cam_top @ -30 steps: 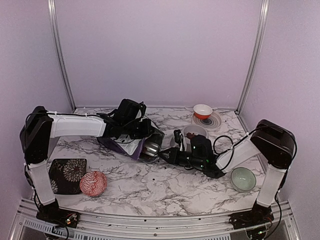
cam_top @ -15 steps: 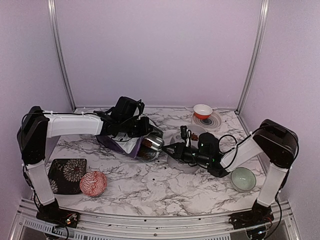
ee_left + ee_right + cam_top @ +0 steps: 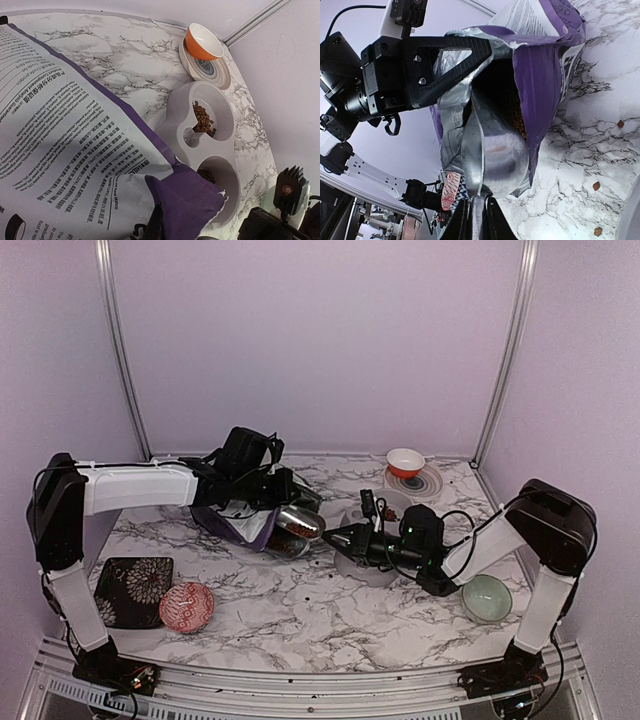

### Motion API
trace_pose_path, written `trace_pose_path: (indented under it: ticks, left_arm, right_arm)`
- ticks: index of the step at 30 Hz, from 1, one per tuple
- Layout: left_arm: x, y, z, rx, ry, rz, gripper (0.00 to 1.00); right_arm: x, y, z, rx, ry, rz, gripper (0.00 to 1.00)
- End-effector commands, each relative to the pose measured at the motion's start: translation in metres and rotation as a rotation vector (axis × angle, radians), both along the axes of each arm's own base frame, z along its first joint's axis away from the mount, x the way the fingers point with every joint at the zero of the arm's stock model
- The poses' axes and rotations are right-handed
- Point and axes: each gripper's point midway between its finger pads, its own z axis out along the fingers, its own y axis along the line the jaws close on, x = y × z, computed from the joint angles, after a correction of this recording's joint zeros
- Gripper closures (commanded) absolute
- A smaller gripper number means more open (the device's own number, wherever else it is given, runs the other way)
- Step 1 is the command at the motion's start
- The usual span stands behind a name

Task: Serve the pet food
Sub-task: Place the pet food in the pet food bowl.

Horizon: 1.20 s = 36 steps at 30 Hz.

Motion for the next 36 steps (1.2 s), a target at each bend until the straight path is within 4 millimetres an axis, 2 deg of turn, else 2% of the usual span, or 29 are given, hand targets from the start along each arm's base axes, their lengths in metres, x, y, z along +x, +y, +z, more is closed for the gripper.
trace_pose_path:
  ticks: [1, 14, 23, 36]
  left_arm:
    - [0.007, 0.007, 0.044, -0.059, -0.098, 0.016, 1.0]
    - [0.008, 0.014, 0.048, -0.059, -0.107, 0.027, 1.0]
    - [0.009, 0.015, 0.043, -0.058, -0.097, 0.029, 1.0]
    - [0.01, 0.014, 0.041, -0.069, -0.096, 0.034, 1.0]
  right_arm:
    - [0.001, 0.0, 0.009, 0.016, -0.029, 0.008, 1.0]
    - [0.001, -0.016, -0.001, -0.032, -0.01, -0.036, 1.0]
    - [-0.004, -0.032, 0.014, -0.023, -0.048, -0.058, 1.0]
    - [-0.007, -0.048, 0.021, -0.031, -0.051, -0.087, 1.0]
